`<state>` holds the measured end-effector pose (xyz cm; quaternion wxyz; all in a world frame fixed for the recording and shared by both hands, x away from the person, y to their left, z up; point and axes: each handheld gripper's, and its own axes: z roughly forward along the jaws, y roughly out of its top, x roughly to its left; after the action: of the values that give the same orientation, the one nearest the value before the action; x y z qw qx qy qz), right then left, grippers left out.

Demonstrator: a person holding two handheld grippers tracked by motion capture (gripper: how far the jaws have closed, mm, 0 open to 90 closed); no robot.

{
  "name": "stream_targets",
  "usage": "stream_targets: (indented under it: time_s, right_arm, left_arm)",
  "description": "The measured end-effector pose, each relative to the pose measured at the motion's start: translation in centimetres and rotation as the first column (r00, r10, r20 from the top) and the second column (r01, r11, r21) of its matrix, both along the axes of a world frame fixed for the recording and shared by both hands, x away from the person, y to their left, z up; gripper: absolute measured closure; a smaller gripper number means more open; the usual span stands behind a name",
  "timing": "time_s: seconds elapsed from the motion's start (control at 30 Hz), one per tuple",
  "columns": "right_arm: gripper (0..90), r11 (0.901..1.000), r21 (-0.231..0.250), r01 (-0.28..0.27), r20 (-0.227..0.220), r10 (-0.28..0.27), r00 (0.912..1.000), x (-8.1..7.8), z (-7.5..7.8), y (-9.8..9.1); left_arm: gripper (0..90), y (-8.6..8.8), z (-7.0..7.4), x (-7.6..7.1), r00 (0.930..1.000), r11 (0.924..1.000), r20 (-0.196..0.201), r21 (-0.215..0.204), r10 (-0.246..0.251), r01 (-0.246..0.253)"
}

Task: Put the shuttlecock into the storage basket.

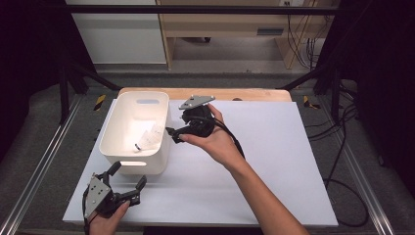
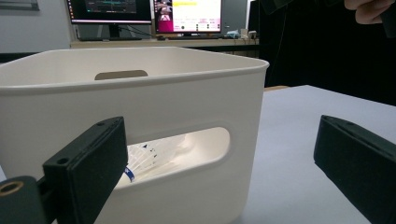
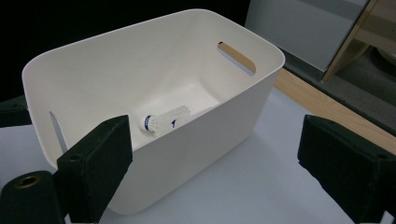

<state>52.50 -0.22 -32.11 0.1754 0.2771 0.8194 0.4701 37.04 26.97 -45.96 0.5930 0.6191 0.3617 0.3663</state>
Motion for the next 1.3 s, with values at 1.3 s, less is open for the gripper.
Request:
stream_targets:
  time_s: [1.3]
  right_arm:
    - [4.5,0.9820,0.075,0.174,0.056,-0.178,0.9824,0.2,-0.6,-9.5]
  left_arm:
    - [2.3,0.2,0.0,-0.1,1.0000,1.0000,-0.003,-0.002,0.004,-0.004]
